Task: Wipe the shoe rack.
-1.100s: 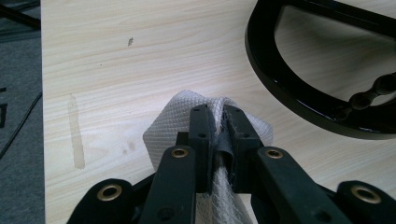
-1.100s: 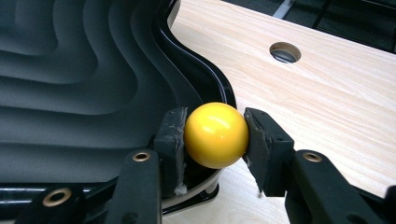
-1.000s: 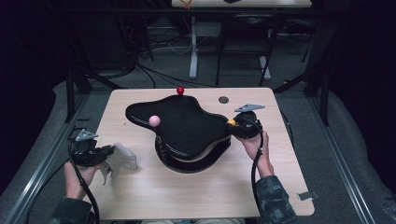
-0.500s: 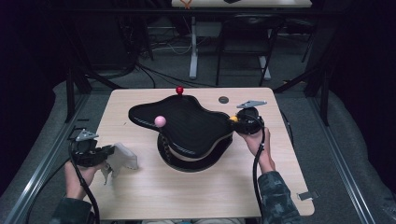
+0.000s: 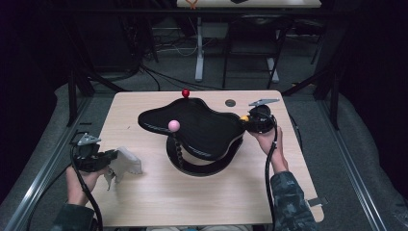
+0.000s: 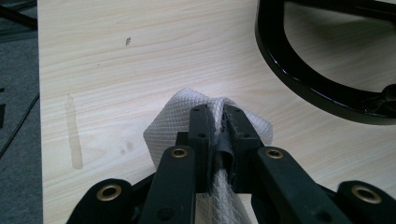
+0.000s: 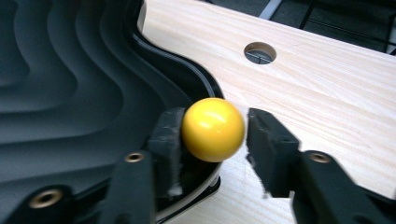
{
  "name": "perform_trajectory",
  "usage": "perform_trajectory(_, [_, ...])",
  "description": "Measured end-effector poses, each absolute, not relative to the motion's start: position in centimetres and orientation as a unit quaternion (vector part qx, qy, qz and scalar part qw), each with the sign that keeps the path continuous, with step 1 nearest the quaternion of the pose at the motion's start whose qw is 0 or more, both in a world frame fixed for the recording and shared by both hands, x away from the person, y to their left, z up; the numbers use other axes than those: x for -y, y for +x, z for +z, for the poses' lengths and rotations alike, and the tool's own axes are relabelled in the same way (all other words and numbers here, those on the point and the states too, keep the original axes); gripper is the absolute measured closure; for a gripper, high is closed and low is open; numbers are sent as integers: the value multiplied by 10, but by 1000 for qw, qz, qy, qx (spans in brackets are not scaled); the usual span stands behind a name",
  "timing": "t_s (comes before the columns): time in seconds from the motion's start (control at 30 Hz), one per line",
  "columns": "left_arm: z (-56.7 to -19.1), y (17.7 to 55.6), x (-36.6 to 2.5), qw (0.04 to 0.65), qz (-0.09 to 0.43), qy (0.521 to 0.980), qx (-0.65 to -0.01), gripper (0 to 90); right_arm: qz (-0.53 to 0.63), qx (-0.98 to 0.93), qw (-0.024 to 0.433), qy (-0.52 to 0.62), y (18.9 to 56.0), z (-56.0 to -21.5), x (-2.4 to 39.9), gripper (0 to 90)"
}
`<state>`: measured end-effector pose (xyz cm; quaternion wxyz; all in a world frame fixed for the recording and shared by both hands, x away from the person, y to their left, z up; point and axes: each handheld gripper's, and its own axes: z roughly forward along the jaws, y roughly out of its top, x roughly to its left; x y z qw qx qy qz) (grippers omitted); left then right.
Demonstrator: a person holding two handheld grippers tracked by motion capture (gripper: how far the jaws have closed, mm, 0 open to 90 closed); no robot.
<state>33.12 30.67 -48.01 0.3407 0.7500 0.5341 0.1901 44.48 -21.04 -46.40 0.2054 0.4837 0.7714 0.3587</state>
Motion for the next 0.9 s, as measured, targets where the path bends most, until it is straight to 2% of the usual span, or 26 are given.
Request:
perform_trajectory(0.23, [-480,332,-306,341,190,750,-534,820,355,-762,225,492,435,-456,210,561])
perform_trajectory(0.9, [-481,333,-304,338,188,755,-530,820,353,-767,206,494,453,-460,213,589])
